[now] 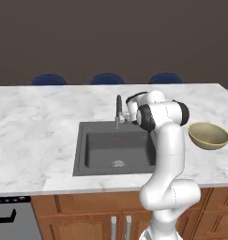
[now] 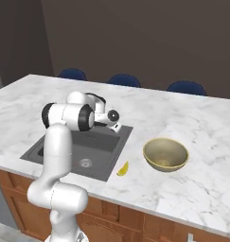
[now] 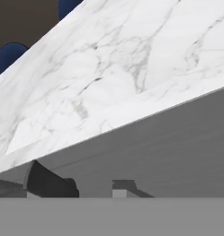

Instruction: Turn on the sink faucet. Then move the lemon wedge from the counter to the sink. Turn off the sink. Move the vegetable from the sink to the pot next to the stove. Finally move the pot to the front left burner.

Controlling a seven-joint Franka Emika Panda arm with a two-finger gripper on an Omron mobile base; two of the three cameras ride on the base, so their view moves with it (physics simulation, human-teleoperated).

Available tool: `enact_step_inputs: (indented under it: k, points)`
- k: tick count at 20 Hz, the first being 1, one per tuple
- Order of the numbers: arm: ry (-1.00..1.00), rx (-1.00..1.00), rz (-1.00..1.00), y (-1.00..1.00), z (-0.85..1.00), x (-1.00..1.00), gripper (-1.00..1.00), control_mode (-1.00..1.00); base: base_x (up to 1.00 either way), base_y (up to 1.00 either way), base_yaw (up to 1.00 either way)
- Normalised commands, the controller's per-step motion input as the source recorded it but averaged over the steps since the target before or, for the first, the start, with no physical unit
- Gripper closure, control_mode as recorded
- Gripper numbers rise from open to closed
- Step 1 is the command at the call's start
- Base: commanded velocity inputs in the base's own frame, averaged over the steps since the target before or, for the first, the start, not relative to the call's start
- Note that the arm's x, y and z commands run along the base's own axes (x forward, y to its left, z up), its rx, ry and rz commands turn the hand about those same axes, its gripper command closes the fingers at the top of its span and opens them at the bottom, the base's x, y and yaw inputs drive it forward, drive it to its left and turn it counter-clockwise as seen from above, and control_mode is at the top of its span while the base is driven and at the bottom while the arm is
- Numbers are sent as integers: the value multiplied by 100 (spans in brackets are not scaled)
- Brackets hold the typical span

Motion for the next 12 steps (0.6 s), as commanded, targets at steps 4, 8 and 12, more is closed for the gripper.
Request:
enact_step_inputs:
  k: [4, 8, 12]
  points:
    - [3, 7, -9, -98, -47, -24, 100, -100, 0, 0, 0]
    - [1, 8, -7, -100, -51, -24, 100, -100, 0, 0, 0]
    - [1, 8, -7, -100, -53, -23, 100, -100, 0, 0, 0]
